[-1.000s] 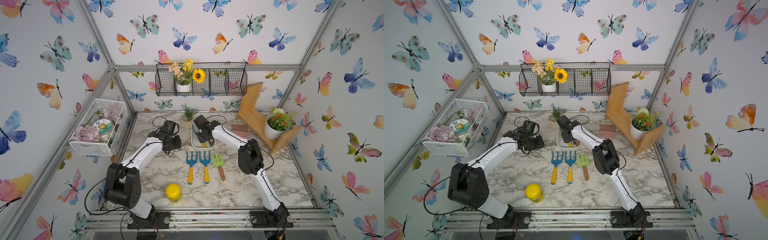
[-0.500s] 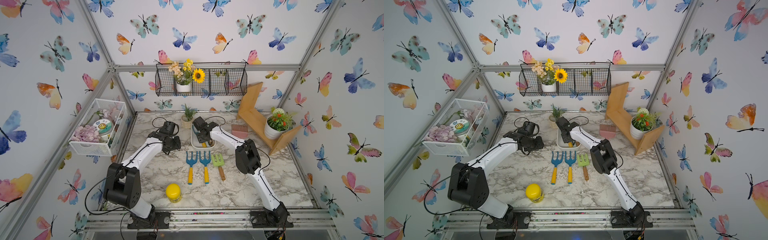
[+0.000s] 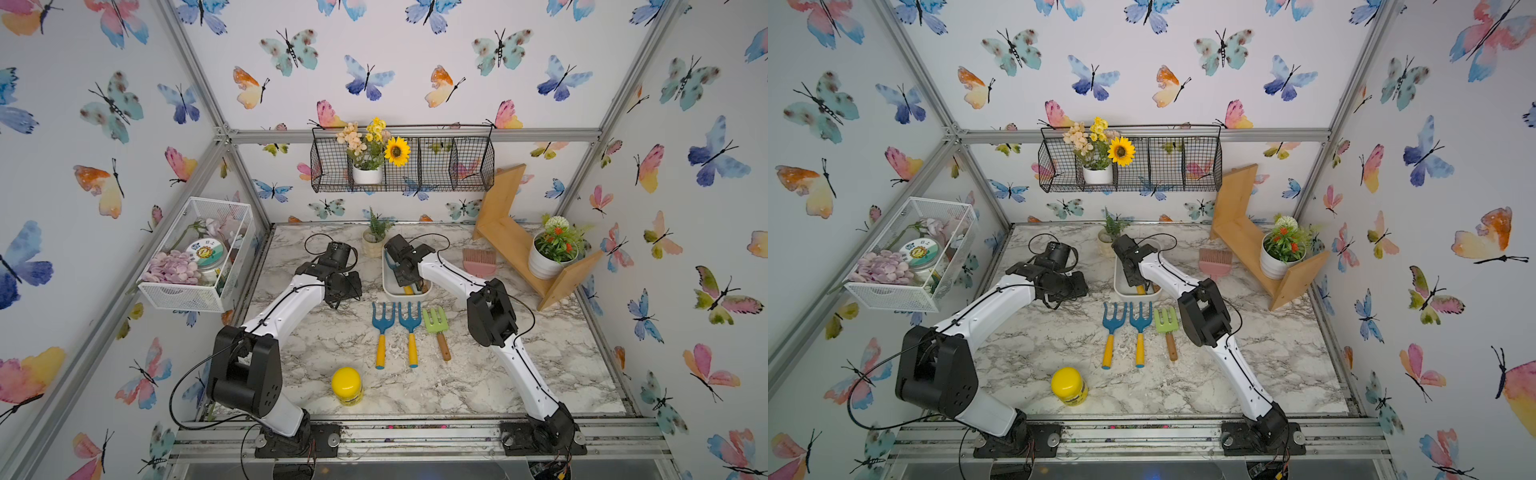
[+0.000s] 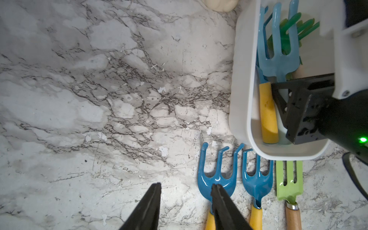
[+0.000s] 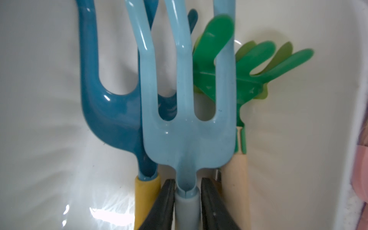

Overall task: Take the hand rake out of the storage box
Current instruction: Pick up the rake from the storage box.

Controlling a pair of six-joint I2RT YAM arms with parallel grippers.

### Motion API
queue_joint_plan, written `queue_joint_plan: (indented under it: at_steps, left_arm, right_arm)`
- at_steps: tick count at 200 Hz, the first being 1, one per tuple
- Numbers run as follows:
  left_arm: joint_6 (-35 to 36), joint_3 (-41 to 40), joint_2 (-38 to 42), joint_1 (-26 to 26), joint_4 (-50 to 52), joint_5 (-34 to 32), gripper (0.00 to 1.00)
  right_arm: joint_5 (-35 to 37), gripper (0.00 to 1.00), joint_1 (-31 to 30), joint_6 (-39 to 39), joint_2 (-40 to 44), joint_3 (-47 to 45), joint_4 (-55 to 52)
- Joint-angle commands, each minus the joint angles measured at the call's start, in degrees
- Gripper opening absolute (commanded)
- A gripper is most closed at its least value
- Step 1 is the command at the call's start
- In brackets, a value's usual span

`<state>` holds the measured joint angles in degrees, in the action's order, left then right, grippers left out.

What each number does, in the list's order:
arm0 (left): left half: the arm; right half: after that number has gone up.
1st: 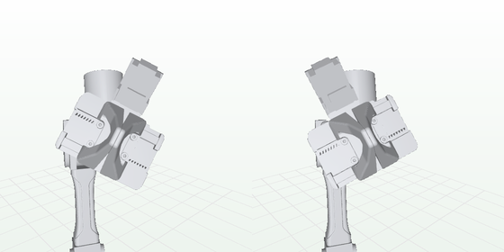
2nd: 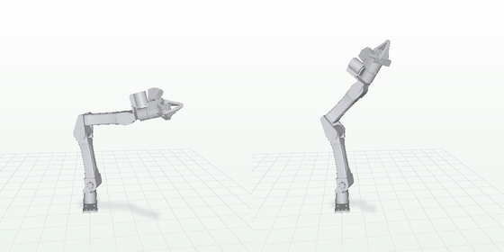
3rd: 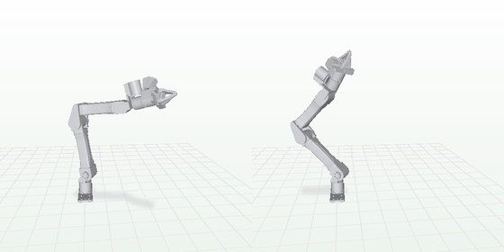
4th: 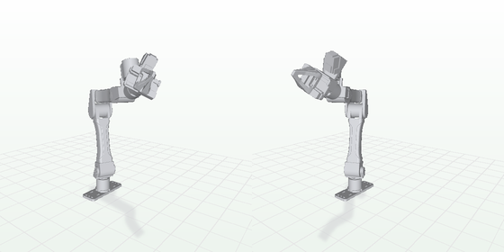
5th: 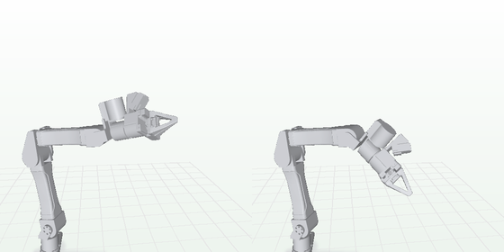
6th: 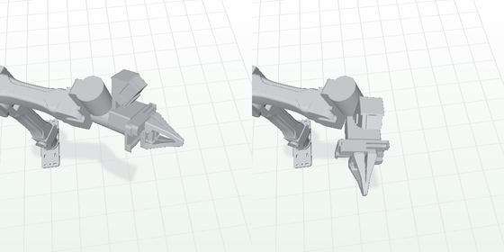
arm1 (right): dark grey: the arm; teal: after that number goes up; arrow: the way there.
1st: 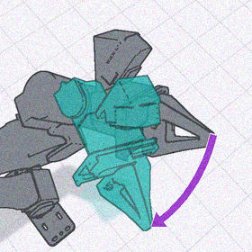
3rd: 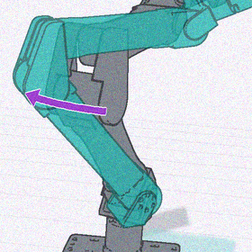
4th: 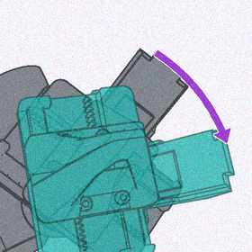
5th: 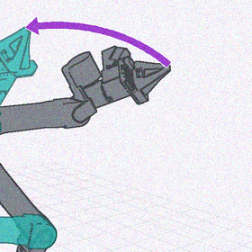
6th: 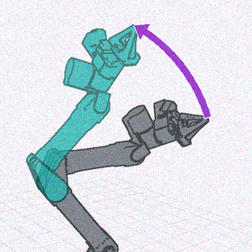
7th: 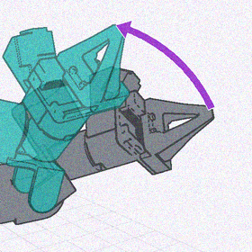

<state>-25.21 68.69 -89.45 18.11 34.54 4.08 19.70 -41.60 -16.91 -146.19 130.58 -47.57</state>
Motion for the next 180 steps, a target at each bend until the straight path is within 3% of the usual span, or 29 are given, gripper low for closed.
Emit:
queue_joint_plan:
  at_steps: [1,30,52,124,150,180]
  left_arm:
    - [1.13,1.45,0.92,-0.18,1.06,1.3,0.46]
    - [1.13,1.67,1.03,-0.27,1.05,1.29,0.46]
    - [1.0,1.69,0.69,-0.27,0.96,1.29,0.46]
    - [0.72,2.39,-0.46,-0.27,0.34,1.76,0.46]
    - [1.28,3.11,-0.46,-0.29,0.78,1.64,0.46]
    - [1.7,3.64,-0.88,-0.33,0.79,1.73,0.46]
  right_arm:
    - [-0.68,0.27,0.64,-0.47,-2.78,0.72,-2.52]
    - [-0.96,0.19,0.73,-2.03,0.62,-2.75,0.96]
    - [-2.15,0.18,1.23,-3.18,5.65,-5.5,4.81]
    - [-9.42,0.19,4.49,-2.95,18.69,-8.39,3.41]
    - [-10.59,0.19,7.33,-1.15,28.64,-21.16,2.47]
    - [-14.97,0.19,12.87,0.02,42.46,-44.76,6.81]
